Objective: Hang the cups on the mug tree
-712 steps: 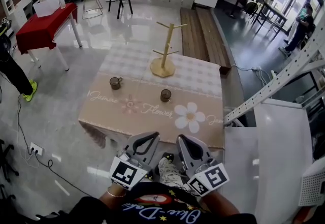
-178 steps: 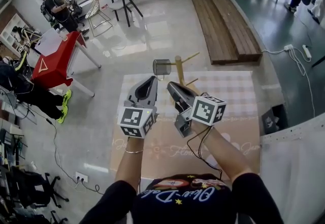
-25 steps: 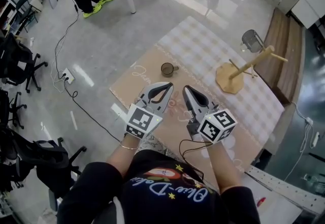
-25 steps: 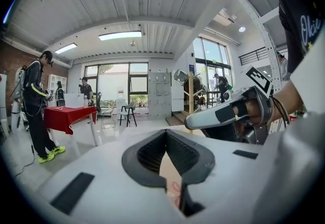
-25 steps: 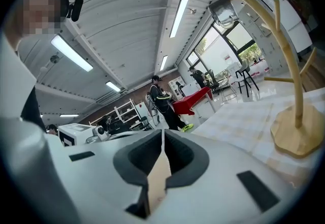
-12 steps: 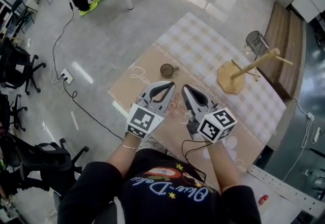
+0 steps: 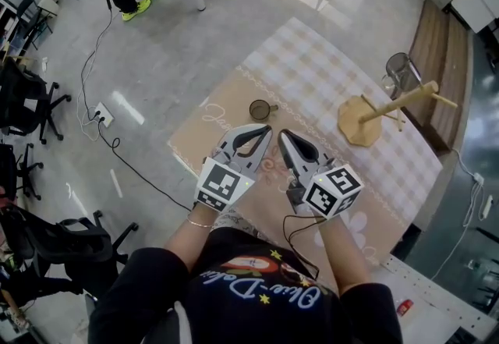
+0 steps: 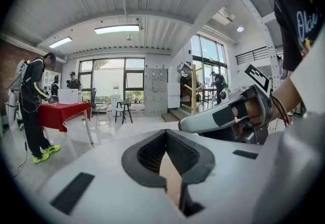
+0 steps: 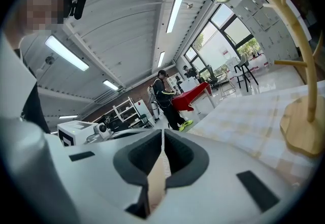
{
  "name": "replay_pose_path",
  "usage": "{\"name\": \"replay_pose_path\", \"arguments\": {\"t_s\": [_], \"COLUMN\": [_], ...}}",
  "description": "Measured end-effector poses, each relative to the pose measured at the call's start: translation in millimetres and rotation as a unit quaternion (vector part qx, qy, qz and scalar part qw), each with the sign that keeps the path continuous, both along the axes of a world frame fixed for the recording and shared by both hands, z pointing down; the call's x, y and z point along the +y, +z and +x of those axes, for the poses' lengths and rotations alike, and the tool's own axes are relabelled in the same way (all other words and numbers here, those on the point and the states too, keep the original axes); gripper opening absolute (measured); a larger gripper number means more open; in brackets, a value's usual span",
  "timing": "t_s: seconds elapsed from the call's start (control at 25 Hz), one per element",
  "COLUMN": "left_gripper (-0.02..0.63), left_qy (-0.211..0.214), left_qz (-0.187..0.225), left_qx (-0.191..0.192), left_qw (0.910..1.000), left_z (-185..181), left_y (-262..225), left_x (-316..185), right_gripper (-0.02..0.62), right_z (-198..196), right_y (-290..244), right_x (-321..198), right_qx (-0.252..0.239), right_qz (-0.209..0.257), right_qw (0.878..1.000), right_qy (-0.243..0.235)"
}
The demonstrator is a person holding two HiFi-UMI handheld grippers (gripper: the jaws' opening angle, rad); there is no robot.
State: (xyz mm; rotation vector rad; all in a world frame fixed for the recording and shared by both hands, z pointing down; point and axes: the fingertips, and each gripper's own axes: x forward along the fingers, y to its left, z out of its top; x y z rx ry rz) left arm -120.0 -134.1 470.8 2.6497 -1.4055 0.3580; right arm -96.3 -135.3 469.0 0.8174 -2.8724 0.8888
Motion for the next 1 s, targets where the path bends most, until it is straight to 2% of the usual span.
{"name": "replay_pose_path", "arguments": {"t_s": [0.4, 0.52, 0.8, 1.0], "left_gripper": [0.008, 0.008, 0.008, 0.008], "left_qy": [0.002, 0.003, 0.005, 0.010], "left_qz": [-0.010, -0.011, -0.019, -0.026], "left_qx": [0.000, 0.000, 0.000, 0.001], "left_qw": [1.0000, 0.9999, 0.9998, 0.9996], "left_z": [-7.8, -8.9, -11.2, -9.4], "left_y": [6.3, 7.1, 13.5, 19.6], "left_x": [-10.1, -13.8, -21.4, -23.5], "right_gripper": [0.012, 0.040, 0.040, 0.045], "right_z": [-7.4, -8.9, -10.8, -13.8], "right_y": [4.9, 6.2, 12.9, 17.9], "right_x": [-8.2, -10.9, -17.7, -20.2], "right_qx": [0.003, 0.006, 0.012, 0.027], "right_qz": [-0.005, -0.007, -0.010, -0.006], "right_qw": [1.000, 1.000, 1.000, 0.999], "right_qy": [-0.001, 0.000, 0.000, -0.017]}}
